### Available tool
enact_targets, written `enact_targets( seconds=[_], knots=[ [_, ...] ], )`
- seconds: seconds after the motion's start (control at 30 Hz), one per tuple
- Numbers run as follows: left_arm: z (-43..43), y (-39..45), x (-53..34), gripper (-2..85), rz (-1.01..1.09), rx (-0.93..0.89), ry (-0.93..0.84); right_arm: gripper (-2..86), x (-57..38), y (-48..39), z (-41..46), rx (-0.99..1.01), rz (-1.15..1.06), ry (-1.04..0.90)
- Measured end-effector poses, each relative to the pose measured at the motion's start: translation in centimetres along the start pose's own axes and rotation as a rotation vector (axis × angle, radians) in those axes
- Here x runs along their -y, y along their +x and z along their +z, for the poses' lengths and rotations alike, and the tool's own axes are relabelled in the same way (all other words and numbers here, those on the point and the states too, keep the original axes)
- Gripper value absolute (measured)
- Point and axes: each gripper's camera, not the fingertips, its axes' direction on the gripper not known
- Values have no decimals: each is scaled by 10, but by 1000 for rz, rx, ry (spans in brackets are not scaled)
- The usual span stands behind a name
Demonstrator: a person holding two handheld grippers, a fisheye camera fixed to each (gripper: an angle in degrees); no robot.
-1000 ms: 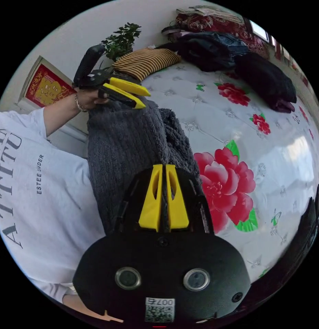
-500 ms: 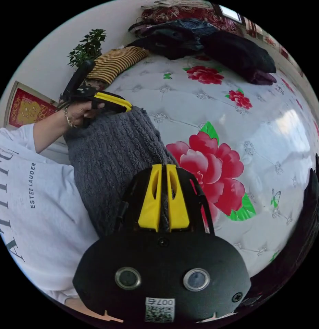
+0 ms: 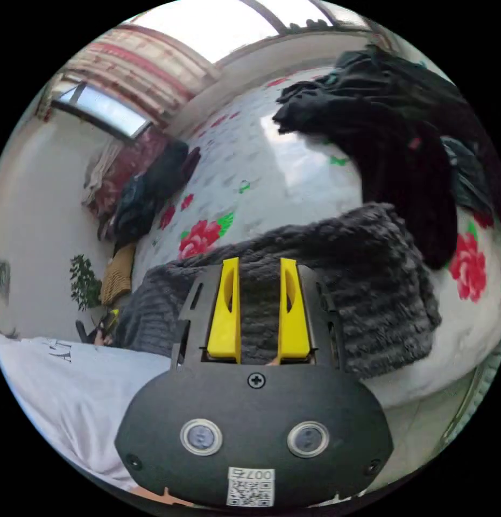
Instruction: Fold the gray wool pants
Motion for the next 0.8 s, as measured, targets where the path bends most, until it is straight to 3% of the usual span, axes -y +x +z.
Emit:
enact_targets(
  seconds=[0.13, 0.27, 0.53, 0.67, 0.8],
  knots=[
    [-58, -71, -59, 61, -275, 91, 24, 97, -75, 146, -145, -129, 421, 256],
    [-83, -130, -101, 79, -526, 34, 40, 104, -107, 224, -191, -17, 583, 314],
    [-69, -186, -120, 137, -664, -127, 24, 38, -33, 249, -200, 240, 578, 268],
    [-60, -218, -115, 151, -739, -237, 55, 15, 8, 222, -290, 394, 385, 445],
    [-58, -222, -93, 106, -707, -265, 27, 7, 34, 218, -310, 315, 407, 354]
  ],
)
